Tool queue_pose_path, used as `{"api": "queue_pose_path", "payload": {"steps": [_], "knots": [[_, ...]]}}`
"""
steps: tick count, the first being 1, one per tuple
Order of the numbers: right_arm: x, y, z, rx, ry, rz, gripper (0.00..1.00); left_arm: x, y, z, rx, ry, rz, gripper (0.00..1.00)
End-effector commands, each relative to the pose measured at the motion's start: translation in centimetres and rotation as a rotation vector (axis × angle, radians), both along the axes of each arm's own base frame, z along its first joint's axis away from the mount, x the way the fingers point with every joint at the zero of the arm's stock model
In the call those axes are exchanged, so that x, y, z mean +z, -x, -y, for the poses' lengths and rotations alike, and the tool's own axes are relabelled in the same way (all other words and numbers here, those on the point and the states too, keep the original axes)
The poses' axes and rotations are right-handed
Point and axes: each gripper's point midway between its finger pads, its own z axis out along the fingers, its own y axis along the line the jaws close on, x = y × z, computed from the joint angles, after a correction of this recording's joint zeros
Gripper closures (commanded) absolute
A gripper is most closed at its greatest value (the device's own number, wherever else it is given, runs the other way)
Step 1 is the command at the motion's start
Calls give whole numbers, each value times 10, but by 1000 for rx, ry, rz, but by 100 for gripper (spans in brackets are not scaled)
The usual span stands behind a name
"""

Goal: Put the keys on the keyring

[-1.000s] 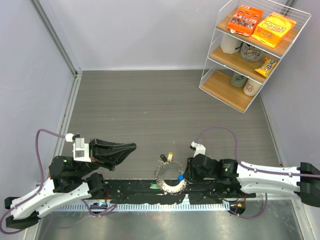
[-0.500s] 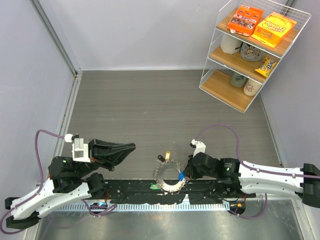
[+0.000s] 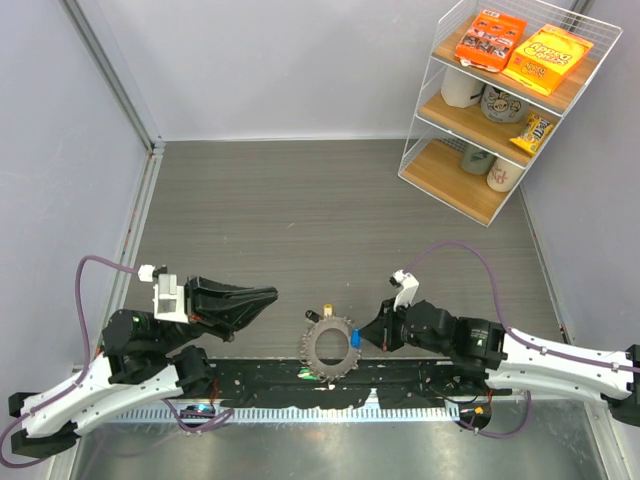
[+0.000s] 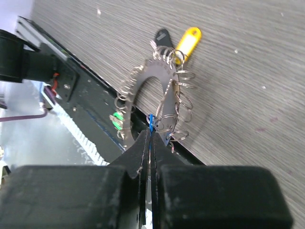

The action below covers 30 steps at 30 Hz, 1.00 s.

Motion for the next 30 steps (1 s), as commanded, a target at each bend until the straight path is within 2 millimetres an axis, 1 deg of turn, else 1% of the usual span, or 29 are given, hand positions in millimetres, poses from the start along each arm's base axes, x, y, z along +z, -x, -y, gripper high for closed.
{"api": "queue_pose_path", "payload": {"steps": [1,2,3,6,7,8,9,12,13,14,15,16,17,18,19,20,21,22,24,26,28,29,30], "knots": [[53,-9,-18,21,-185,124,94,21,8,-6,-30,51,23,88],[59,-9,-19,29,-201,147,94,22,9,-6,-34,52,23,88],[68,-9,-21,36,-237,168,94,21,9,-5,-36,54,19,88],[85,-9,-25,66,-292,224,94,24,11,-6,-48,62,19,88],[94,-9,-27,70,-327,248,95,25,13,-7,-55,66,22,88],[95,-9,-28,81,-328,265,95,25,14,-7,-58,68,23,88],[108,-9,-31,85,-375,292,94,27,15,-7,-65,70,24,88],[130,-9,-35,102,-426,350,94,29,17,-8,-73,74,23,88],[135,-10,-36,103,-434,361,94,28,17,-8,-76,71,22,87],[145,-11,-37,105,-456,380,94,28,18,-8,-81,70,18,87],[149,-11,-38,104,-460,389,95,30,19,-8,-85,72,16,87],[163,-12,-38,106,-478,413,94,29,19,-7,-88,67,11,87],[164,-13,-41,110,-471,416,94,29,19,-7,-91,64,10,86],[177,-13,-41,115,-483,437,94,29,20,-6,-99,59,5,85],[180,-13,-44,125,-481,446,94,29,20,-6,-102,55,5,84],[192,-13,-46,128,-499,459,94,29,21,-4,-108,51,1,84],[198,-12,-48,137,-507,473,94,28,21,-2,-116,45,-3,83],[209,-12,-50,140,-523,486,94,29,22,-2,-123,44,-4,83],[220,-13,-52,145,-524,508,94,30,23,1,-133,38,-8,82],[225,-16,-53,142,-508,522,94,30,23,2,-138,36,-8,82],[218,-19,-51,131,-459,522,95,30,24,1,-138,36,-7,82],[209,-23,-48,115,-415,515,94,29,24,1,-139,34,-8,82],[208,-23,-45,109,-407,513,94,29,24,1,-138,35,-7,82]]}}
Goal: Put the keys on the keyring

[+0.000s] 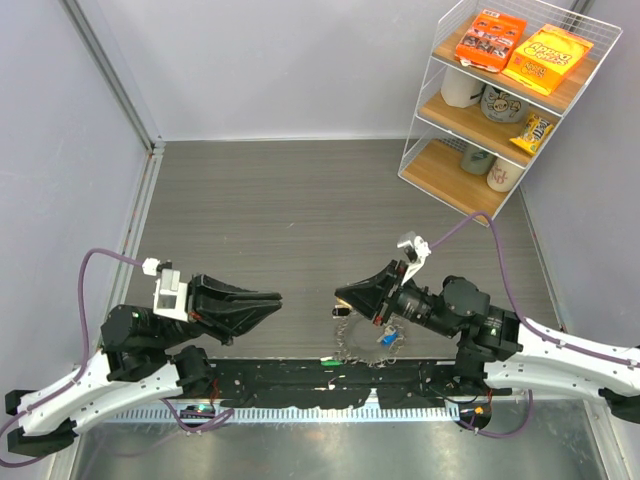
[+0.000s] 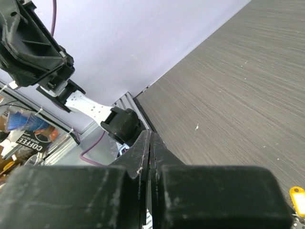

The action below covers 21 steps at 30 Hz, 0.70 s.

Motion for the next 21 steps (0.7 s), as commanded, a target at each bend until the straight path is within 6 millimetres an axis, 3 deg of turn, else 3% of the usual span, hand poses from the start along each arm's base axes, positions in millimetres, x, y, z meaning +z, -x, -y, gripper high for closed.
{"api": "queue_pose_path", "payload": {"steps": [1,5,6,11,17,21], "knots": [[-2,-9,11,-63,69,31,94,18,8,-8,-22,43,20,81],[-38,-16,33,-141,194,-28,90,15,7,-8,-16,42,17,80],[-45,-19,39,-177,215,-52,78,14,6,-7,-13,39,17,80],[-105,-23,72,-296,390,-201,52,14,6,-5,-18,35,19,80],[-169,-10,92,-342,465,-381,47,11,6,-3,-22,30,19,80],[-195,-5,103,-380,489,-454,46,11,5,-2,-23,28,19,79]]}}
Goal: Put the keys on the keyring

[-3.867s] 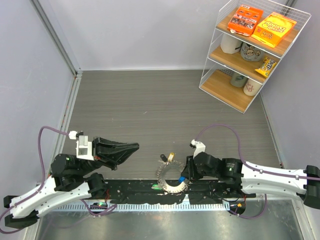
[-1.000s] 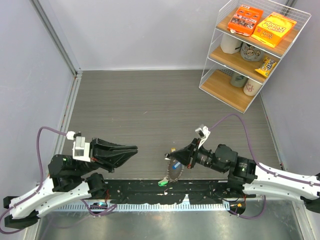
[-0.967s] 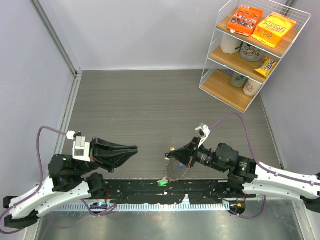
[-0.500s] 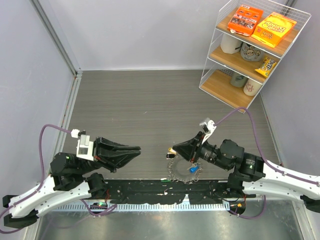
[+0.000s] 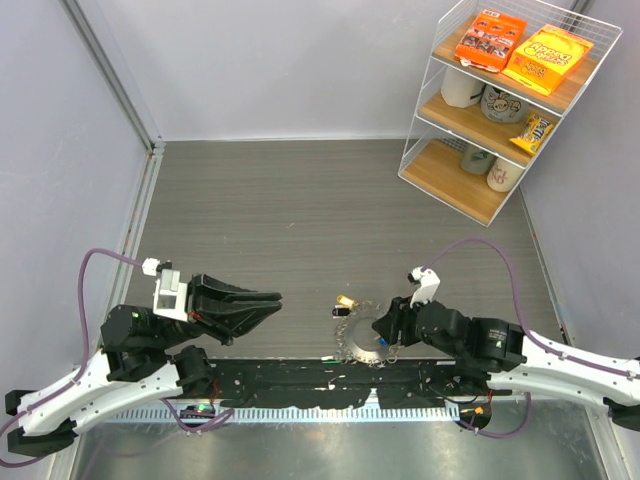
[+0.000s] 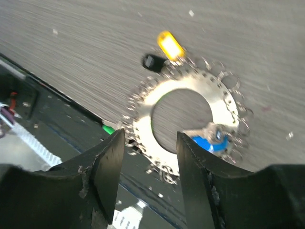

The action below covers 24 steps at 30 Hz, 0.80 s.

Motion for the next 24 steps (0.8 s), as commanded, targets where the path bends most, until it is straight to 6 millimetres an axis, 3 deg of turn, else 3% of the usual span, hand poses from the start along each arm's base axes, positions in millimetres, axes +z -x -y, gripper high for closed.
{"api": "queue_pose_path", "payload": {"steps": [1,11,17,21,24], "knots": [[-22,1,17,-117,1,-90,46,10,4,-1,-21,25,15,79],[-58,1,43,-251,123,-166,40,7,5,-1,-21,18,18,77],[-46,-17,58,-341,145,-78,39,5,8,-3,-32,17,24,77],[-52,-19,73,-360,247,-52,39,4,12,-4,-51,22,17,76],[-52,-21,71,-340,278,-35,39,2,13,-5,-58,24,18,76]]}}
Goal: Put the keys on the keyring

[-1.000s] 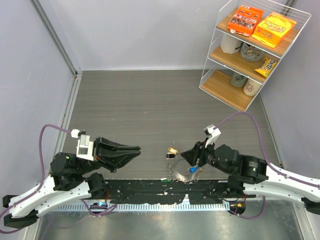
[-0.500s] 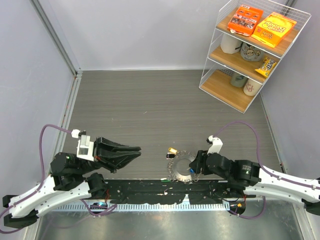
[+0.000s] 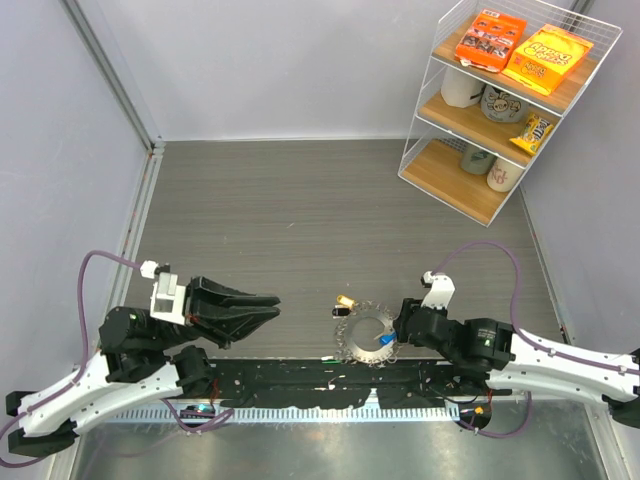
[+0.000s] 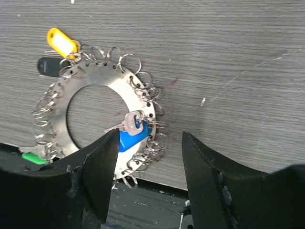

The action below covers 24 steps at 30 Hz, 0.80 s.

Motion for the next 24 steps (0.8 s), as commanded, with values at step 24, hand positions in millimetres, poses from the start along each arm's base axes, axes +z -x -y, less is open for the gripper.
{"api": "queue_pose_path", "payload": {"steps": [24], "knots": [[-16,-20,-27,73,13,17,39,-2,13,-5,-60,31,14,74]]}}
